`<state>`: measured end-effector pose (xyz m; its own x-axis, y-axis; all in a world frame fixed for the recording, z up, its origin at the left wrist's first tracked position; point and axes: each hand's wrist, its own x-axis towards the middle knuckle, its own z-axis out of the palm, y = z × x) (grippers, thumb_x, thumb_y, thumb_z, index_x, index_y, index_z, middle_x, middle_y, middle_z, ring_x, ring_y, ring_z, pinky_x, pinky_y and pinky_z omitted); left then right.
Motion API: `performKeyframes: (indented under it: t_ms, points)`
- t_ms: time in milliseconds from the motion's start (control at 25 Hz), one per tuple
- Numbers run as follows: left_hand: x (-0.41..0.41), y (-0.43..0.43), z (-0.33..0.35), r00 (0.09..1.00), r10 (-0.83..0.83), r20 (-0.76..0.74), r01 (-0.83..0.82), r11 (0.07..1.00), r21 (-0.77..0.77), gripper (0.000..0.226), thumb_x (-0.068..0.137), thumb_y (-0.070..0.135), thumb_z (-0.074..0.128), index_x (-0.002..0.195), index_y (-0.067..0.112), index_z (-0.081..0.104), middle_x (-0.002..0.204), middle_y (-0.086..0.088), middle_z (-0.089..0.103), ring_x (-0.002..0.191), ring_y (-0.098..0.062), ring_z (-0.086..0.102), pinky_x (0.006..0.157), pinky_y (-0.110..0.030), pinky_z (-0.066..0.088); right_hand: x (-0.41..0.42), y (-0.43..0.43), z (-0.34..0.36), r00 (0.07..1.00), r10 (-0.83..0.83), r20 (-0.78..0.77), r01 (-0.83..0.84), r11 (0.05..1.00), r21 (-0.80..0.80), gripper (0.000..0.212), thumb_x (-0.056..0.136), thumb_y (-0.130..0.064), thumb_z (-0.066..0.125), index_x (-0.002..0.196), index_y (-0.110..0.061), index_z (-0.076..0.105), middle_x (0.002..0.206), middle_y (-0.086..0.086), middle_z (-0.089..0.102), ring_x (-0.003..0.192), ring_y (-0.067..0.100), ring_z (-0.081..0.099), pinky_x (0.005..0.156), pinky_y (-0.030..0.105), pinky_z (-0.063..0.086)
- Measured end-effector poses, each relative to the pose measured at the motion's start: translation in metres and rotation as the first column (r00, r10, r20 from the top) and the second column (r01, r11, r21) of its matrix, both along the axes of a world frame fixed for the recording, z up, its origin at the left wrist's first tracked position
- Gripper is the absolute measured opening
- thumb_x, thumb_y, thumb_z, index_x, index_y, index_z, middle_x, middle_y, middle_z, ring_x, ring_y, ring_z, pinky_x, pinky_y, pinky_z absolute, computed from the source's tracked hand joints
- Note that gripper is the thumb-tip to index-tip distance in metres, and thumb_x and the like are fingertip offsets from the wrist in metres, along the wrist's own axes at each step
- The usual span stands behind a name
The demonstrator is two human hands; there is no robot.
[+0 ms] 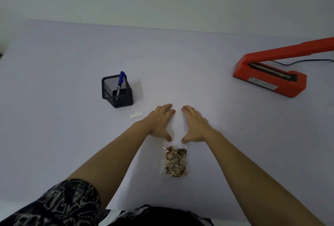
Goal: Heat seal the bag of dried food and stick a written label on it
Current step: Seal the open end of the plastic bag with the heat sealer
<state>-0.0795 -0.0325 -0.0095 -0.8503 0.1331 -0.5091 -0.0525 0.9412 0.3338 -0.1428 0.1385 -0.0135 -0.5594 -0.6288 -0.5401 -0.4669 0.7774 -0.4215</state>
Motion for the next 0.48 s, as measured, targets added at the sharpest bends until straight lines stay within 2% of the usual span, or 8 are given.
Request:
performKeyframes:
  t_ms: [80, 160, 240, 320, 400, 480]
  points:
    - [-0.004, 0.001, 0.003, 0.995, 0.1, 0.011, -0.101, 0.991, 0.083, 0.094, 0.072, 0.041, 0.072, 0.146, 0.014, 0.022, 0.155, -0.007, 0.008, 0.14, -0.028, 0.014, 0.112, -0.044, 0.026, -0.002, 0.0, -0.003, 0.992, -0.07, 0.106, 0.076, 0.996, -0.055, 0.113, 0.061, -0.024, 0.077, 0.147, -0.018, 0.004, 0.154, -0.008, 0.0, 0.141, 0.018, 0.01, 0.112, 0.051, 0.021]
    - [-0.005, 0.001, 0.005, 0.987, 0.159, 0.009, -0.159, 0.979, 0.124, 0.084, 0.075, 0.036, 0.07, 0.144, 0.014, 0.028, 0.152, -0.004, 0.016, 0.137, -0.025, 0.02, 0.11, -0.044, 0.029, -0.004, 0.0, -0.005, 0.952, -0.19, 0.238, 0.234, 0.957, -0.171, 0.1, 0.063, -0.017, 0.074, 0.145, -0.016, 0.016, 0.15, -0.008, 0.011, 0.137, 0.018, 0.024, 0.109, 0.048, 0.03]
    - [-0.004, 0.001, 0.006, 0.982, 0.191, -0.003, -0.188, 0.968, 0.167, 0.08, 0.074, 0.034, 0.068, 0.142, 0.013, 0.031, 0.149, -0.004, 0.023, 0.134, -0.025, 0.025, 0.108, -0.042, 0.031, -0.003, 0.002, -0.004, 0.879, -0.326, 0.348, 0.434, 0.849, -0.301, 0.083, 0.069, -0.006, 0.07, 0.141, -0.015, 0.029, 0.14, -0.005, 0.026, 0.128, 0.018, 0.036, 0.099, 0.036, 0.041]
    - [-0.003, 0.0, 0.009, 0.971, 0.237, -0.037, -0.224, 0.949, 0.221, 0.081, 0.067, 0.037, 0.061, 0.139, 0.012, 0.035, 0.145, -0.004, 0.029, 0.13, -0.025, 0.03, 0.106, -0.041, 0.033, -0.003, 0.006, 0.0, 0.794, -0.464, 0.392, 0.602, 0.687, -0.407, 0.067, 0.075, -0.001, 0.066, 0.134, -0.017, 0.04, 0.128, -0.006, 0.037, 0.116, 0.015, 0.044, 0.085, 0.025, 0.042]
    - [-0.006, 0.0, 0.015, 0.95, 0.294, -0.109, -0.255, 0.926, 0.278, 0.079, 0.063, 0.036, 0.054, 0.137, 0.013, 0.039, 0.142, -0.003, 0.034, 0.126, -0.025, 0.033, 0.103, -0.037, 0.034, -0.006, 0.011, 0.004, 0.728, -0.574, 0.375, 0.683, 0.554, -0.476, 0.058, 0.078, -0.003, 0.065, 0.13, -0.019, 0.045, 0.125, -0.006, 0.044, 0.107, 0.011, 0.046, 0.078, 0.016, 0.04]
    - [-0.018, 0.003, 0.024, 0.93, 0.333, -0.154, -0.263, 0.898, 0.353, 0.074, 0.067, 0.03, 0.055, 0.137, 0.013, 0.038, 0.142, -0.003, 0.035, 0.127, -0.024, 0.031, 0.102, -0.029, 0.03, -0.014, 0.02, 0.007, 0.684, -0.654, 0.321, 0.706, 0.486, -0.514, 0.052, 0.081, -0.007, 0.065, 0.128, -0.016, 0.046, 0.125, -0.004, 0.048, 0.104, 0.011, 0.048, 0.077, 0.014, 0.039]
